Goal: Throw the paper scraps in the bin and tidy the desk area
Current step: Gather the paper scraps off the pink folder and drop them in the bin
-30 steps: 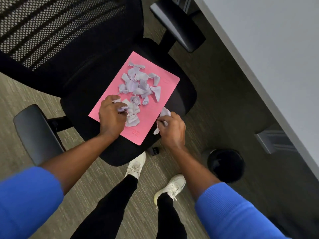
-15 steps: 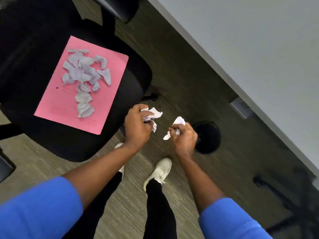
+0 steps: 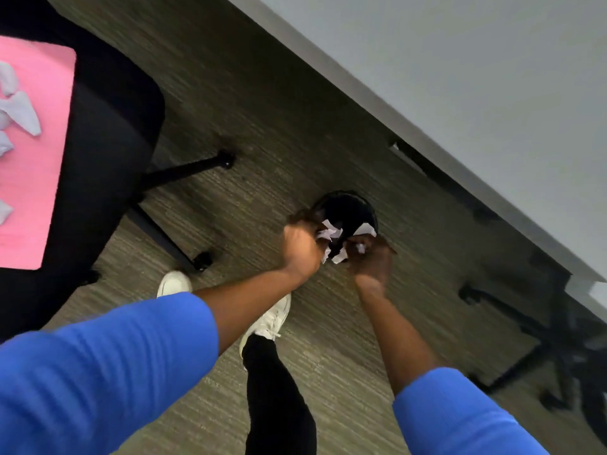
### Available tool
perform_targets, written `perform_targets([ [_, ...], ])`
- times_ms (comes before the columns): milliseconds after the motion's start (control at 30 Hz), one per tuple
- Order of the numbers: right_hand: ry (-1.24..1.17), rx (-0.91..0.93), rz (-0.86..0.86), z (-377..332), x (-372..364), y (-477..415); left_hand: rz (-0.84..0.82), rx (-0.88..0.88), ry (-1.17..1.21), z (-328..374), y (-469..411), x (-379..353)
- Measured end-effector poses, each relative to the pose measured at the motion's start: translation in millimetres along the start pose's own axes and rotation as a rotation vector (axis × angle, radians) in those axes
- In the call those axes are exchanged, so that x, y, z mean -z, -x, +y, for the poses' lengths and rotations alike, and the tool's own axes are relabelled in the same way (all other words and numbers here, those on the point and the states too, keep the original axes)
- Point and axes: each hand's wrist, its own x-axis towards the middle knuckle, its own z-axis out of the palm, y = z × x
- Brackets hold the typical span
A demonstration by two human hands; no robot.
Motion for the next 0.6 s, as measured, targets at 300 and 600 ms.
perform_targets([
  [300,0.088,0.030,0.009,40.1,-22.5,-72.7,-0.024,0.002,0.048,-23.3,-59.5,-89.1],
  [600,0.121,0.109,-0.099,61.5,-44.2,-106.8,-0.213,0.193,0.098,-34.5,-110.8,-142.5],
])
